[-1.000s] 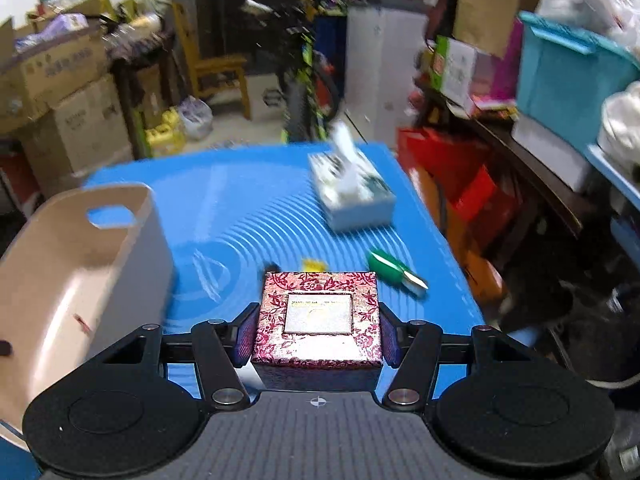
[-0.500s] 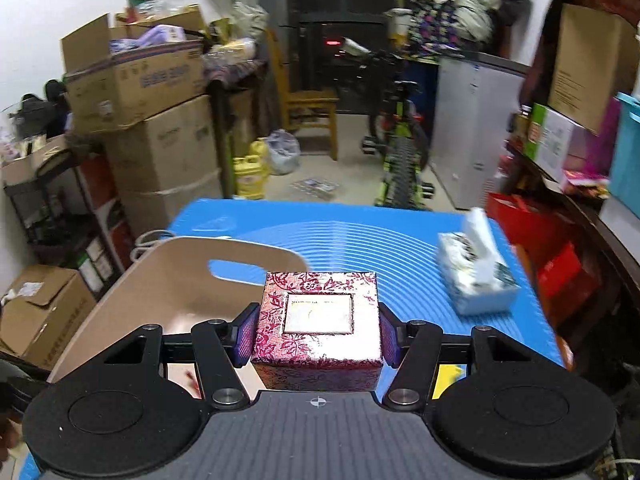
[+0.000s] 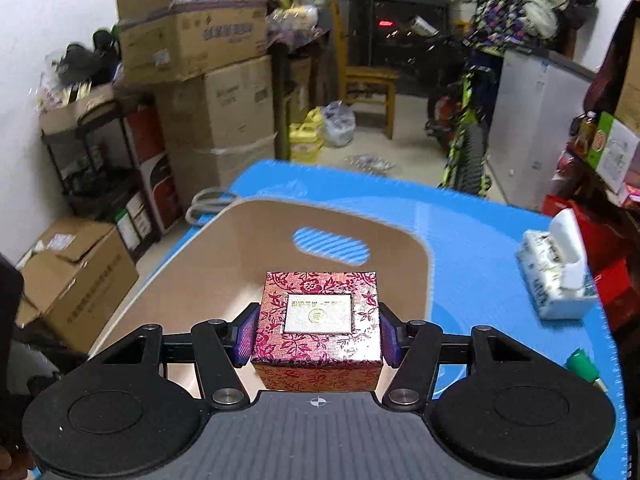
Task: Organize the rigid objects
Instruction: 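Lift the pink box with the right tool and carry it over the basket, then open the right tool to release the pink box into the basket, then move the right tool to the white charger plug and grasp it, then lift the white charger with the right tool and carry it over the basket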
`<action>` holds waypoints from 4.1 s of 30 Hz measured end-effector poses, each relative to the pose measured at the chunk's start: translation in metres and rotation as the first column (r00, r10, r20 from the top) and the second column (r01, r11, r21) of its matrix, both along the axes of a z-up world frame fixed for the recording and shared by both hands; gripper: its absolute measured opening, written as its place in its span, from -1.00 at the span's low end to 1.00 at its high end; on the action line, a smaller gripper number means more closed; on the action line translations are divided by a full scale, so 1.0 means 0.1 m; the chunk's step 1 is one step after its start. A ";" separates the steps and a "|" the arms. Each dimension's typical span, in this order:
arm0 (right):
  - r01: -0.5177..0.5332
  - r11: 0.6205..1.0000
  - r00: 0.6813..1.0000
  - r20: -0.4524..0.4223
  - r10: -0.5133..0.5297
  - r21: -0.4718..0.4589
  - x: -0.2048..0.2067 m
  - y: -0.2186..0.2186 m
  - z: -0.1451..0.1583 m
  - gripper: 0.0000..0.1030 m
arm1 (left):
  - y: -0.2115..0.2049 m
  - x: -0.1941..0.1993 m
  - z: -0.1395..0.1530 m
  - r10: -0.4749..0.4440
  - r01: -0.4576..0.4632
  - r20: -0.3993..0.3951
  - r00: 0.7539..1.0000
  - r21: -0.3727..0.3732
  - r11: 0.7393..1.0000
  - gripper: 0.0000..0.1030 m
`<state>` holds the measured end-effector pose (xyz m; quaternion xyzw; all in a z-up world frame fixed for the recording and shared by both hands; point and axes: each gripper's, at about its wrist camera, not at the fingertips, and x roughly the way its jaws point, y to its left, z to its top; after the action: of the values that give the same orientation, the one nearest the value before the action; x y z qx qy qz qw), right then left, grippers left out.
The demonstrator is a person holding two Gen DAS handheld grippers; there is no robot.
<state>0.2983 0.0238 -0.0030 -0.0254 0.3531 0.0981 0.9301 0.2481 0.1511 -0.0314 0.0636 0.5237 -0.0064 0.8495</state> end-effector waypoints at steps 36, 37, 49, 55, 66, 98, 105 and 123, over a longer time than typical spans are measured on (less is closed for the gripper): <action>0.002 1.000 0.999 -0.044 -0.001 0.005 -0.13 -0.38 0.13 0.47 | -0.02 0.00 0.01 0.002 -0.002 0.000 1.000 0.005 1.000 -0.78; 0.013 1.000 0.999 -0.035 -0.013 0.005 -0.16 -0.46 0.17 0.47 | -0.02 0.00 0.01 0.001 -0.001 0.000 1.000 0.006 1.000 -0.78; 0.169 0.984 0.983 -0.069 -0.172 -0.052 -0.41 -1.30 0.10 0.54 | 0.00 0.00 0.02 0.005 -0.005 -0.001 1.000 0.001 1.000 -0.77; 0.250 0.967 0.957 -0.136 -0.255 -0.051 -0.53 -1.70 -0.20 0.56 | 0.01 0.00 0.02 0.006 -0.006 -0.001 1.000 0.001 1.000 -0.77; 0.243 0.967 0.932 -0.257 -0.256 -0.081 -0.66 -1.90 -0.79 0.63 | 0.00 -0.01 0.02 0.005 -0.005 -0.001 1.000 0.003 1.000 -0.77; 0.194 0.979 0.951 -0.231 -0.204 -0.064 -0.67 -1.93 -1.24 0.26 | 0.00 0.00 0.01 0.005 -0.005 0.000 1.000 0.006 1.000 -0.77; 0.232 0.969 0.956 -0.166 -0.243 -0.084 -0.72 -1.90 -1.09 0.26 | 0.00 0.00 0.01 0.004 -0.004 0.000 1.000 0.008 1.000 -0.77; 0.174 0.984 0.976 0.128 -0.178 0.042 -0.62 -1.36 -0.12 0.26 | -0.05 0.01 -0.01 -0.002 0.002 -0.004 1.000 0.019 1.000 -0.77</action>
<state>0.2363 -0.1126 -0.0152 0.0136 0.2905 0.0190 0.9566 0.2488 0.1461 -0.0322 0.0724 0.5253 -0.0026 0.8478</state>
